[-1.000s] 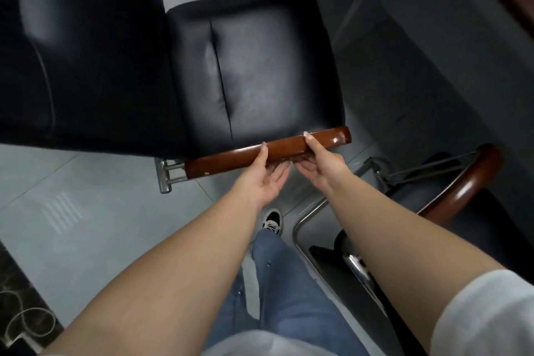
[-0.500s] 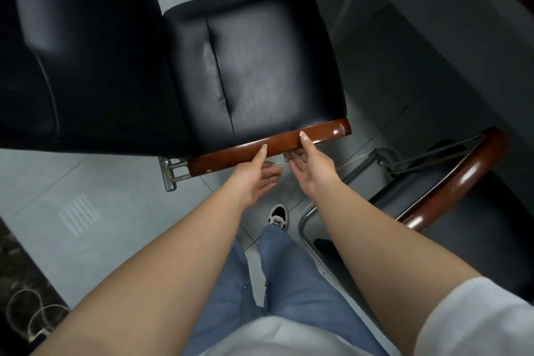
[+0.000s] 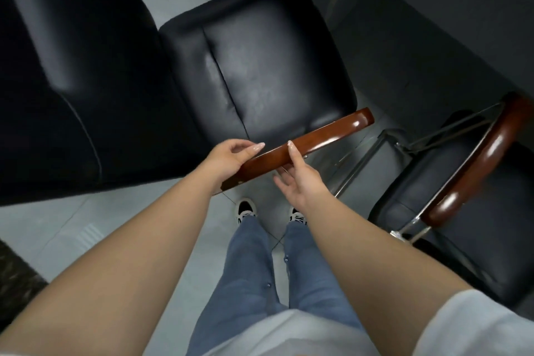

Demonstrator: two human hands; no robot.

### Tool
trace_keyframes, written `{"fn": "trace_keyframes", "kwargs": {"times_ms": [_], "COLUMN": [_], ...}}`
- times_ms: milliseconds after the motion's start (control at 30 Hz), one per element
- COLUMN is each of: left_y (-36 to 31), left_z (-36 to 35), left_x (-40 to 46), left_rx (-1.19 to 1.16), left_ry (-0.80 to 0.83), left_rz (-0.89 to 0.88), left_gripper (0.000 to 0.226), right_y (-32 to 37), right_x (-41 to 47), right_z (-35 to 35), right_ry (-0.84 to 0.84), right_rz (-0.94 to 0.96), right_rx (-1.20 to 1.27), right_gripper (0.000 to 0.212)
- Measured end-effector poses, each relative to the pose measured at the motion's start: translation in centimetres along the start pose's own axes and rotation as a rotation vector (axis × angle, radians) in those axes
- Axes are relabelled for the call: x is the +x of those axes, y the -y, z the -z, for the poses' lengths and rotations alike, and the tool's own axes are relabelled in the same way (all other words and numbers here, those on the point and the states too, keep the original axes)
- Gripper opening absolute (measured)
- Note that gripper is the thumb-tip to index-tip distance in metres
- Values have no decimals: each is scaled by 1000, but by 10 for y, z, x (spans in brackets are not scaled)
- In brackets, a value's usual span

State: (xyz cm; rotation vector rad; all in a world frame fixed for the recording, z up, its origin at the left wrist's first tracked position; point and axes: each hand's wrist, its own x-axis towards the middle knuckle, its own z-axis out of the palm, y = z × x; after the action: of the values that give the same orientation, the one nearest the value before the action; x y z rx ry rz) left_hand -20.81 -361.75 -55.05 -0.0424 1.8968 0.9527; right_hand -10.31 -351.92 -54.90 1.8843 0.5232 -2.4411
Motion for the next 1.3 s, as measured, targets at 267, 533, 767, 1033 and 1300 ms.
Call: {"fn": "trace_keyframes", "kwargs": {"times_ms": [267,533,767,1033,1300], "left_y": [10,-2,-28,-64,-68], "left_z": [10,-1,-68,-152,-164], "left_x": [25,31,22,24,18], "left_rx": [370,187,78,0,19], "left_ry": [250,339,313,175,128], "left_rz": [87,198,182,167,165], "left_gripper": [33,33,35,42,39], "right_y": [-28,-1,57,128,131], "right_x": [12,13,13,19,17], "right_z": [-12,-2,39,78,88], "right_ry": [-60,-92,-137,-199,-164], "right_rz": [33,45,100,124,96], "right_rx": [263,179,8,-100,-62], "right_gripper": [36,21,26,30,25]}}
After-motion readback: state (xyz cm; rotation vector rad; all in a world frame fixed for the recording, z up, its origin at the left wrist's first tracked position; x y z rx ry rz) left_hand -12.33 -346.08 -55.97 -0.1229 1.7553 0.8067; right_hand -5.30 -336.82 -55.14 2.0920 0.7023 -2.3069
